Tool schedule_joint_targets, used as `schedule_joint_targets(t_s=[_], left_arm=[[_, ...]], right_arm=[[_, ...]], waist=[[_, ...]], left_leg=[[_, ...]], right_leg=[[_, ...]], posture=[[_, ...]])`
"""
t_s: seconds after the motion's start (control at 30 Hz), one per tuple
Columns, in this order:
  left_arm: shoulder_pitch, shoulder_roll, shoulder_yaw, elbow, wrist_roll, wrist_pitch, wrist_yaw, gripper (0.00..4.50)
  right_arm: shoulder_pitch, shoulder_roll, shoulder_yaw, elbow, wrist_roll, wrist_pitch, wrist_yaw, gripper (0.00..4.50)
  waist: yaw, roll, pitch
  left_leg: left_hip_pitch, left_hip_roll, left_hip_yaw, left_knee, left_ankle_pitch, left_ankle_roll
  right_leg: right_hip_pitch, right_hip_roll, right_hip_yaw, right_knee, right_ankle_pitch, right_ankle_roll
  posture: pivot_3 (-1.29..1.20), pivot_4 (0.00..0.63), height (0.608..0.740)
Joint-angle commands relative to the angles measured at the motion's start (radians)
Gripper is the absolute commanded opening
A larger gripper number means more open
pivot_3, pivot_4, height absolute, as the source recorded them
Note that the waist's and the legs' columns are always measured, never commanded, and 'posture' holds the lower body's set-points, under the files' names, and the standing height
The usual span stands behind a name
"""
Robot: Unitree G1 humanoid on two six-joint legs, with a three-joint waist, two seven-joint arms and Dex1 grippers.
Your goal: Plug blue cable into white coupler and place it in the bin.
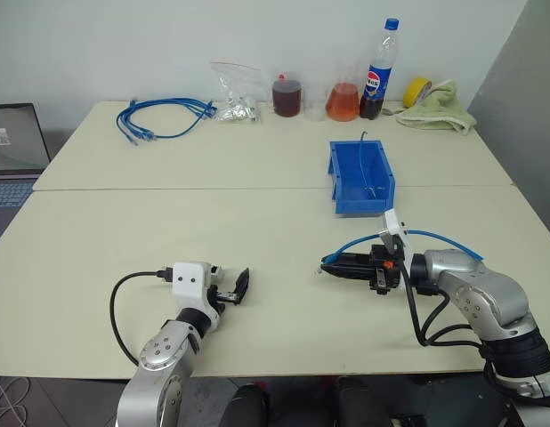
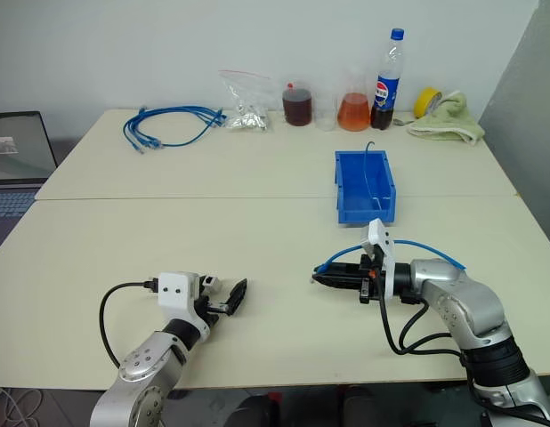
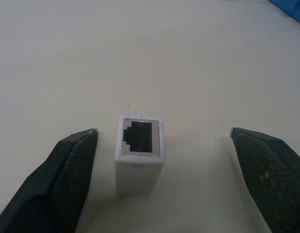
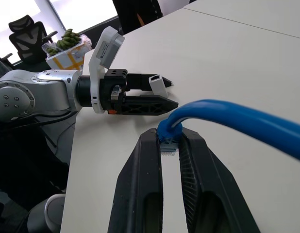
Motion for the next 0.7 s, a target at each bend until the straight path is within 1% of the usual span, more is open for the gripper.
schedule_joint_targets(t_s=[0.03, 0.27, 0.53, 0.7], left_arm=[[0.027, 0.057, 0.031, -0.006, 0.001, -0.015, -0.046, 4.50], [0.046, 0.129, 0.043, -0.008, 0.031, -0.103, -0.091, 4.50], [0.046, 0.151, 0.021, 0.007, 0.045, -0.149, -0.132, 4.50], [0.044, 0.162, 0.037, 0.013, 0.027, -0.149, -0.156, 4.50]], right_arm=[[-0.006, -0.002, -0.019, -0.038, 0.003, -0.016, 0.009, 0.20], [-0.005, -0.005, -0.025, -0.045, 0.006, -0.015, 0.007, 0.20], [0.003, -0.014, -0.029, -0.063, 0.009, -0.013, 0.007, 0.20], [0.004, -0.019, -0.030, -0.069, 0.008, -0.013, 0.008, 0.20]], waist=[[0.000, 0.000, 0.000], [0.001, 0.000, 0.000], [0.003, 0.000, 0.000], [0.002, 0.000, 0.000]], left_leg=[[0.000, 0.000, 0.000, 0.000, 0.000, 0.000], [-0.001, 0.000, -0.001, 0.000, 0.000, 0.000], [-0.001, 0.000, -0.001, 0.000, 0.000, 0.000], [-0.001, 0.000, -0.001, -0.001, 0.000, 0.000]], right_leg=[[0.000, 0.000, 0.000, 0.000, 0.000, 0.000], [0.000, 0.000, 0.000, -0.001, 0.000, 0.000], [0.000, -0.001, 0.000, -0.001, 0.000, 0.000], [0.000, -0.001, 0.000, -0.001, 0.000, 0.000]], posture=[[0.00, 0.150, 0.740], [0.00, 0.150, 0.740], [0.00, 0.150, 0.740], [0.00, 0.150, 0.740]])
